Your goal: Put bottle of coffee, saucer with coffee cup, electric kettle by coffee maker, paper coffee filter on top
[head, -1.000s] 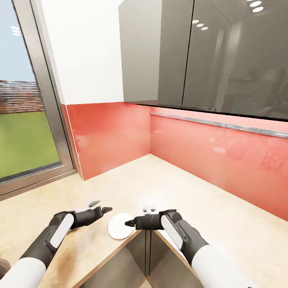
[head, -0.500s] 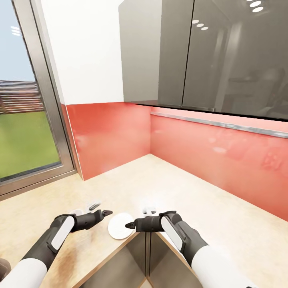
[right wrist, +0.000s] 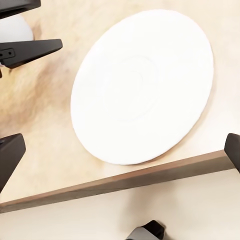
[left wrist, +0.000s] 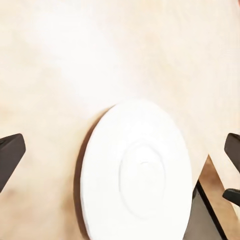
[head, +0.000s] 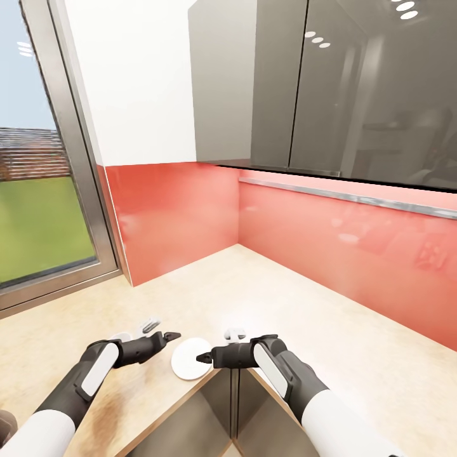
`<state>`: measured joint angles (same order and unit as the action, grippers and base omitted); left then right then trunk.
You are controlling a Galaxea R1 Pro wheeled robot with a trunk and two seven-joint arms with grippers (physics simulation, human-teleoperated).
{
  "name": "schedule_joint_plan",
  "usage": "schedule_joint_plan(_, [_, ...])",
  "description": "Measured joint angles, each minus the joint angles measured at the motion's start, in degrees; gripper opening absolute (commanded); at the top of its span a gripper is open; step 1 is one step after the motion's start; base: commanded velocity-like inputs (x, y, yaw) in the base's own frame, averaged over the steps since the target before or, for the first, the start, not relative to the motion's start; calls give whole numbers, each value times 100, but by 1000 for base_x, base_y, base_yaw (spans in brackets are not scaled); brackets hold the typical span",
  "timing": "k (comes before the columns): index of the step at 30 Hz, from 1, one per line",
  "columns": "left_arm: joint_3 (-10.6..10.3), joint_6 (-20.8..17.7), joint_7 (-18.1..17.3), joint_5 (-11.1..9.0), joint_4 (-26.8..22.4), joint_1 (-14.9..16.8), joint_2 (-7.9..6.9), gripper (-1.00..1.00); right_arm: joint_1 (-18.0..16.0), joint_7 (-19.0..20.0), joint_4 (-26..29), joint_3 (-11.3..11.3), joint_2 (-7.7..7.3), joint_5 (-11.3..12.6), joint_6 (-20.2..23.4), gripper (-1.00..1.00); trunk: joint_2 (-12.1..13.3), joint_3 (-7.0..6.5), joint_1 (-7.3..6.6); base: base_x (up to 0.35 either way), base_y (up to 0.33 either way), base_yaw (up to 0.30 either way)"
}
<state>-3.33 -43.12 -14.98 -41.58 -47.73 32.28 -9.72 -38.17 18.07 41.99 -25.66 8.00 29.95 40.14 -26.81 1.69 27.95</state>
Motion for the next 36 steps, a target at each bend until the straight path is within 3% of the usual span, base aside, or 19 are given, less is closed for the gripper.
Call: schedule_joint_plan(36, [-18,6,-14,-12,236,-5,250,100,9,-4,-35,0,1,0,0,100,0,0,0,0,0,0])
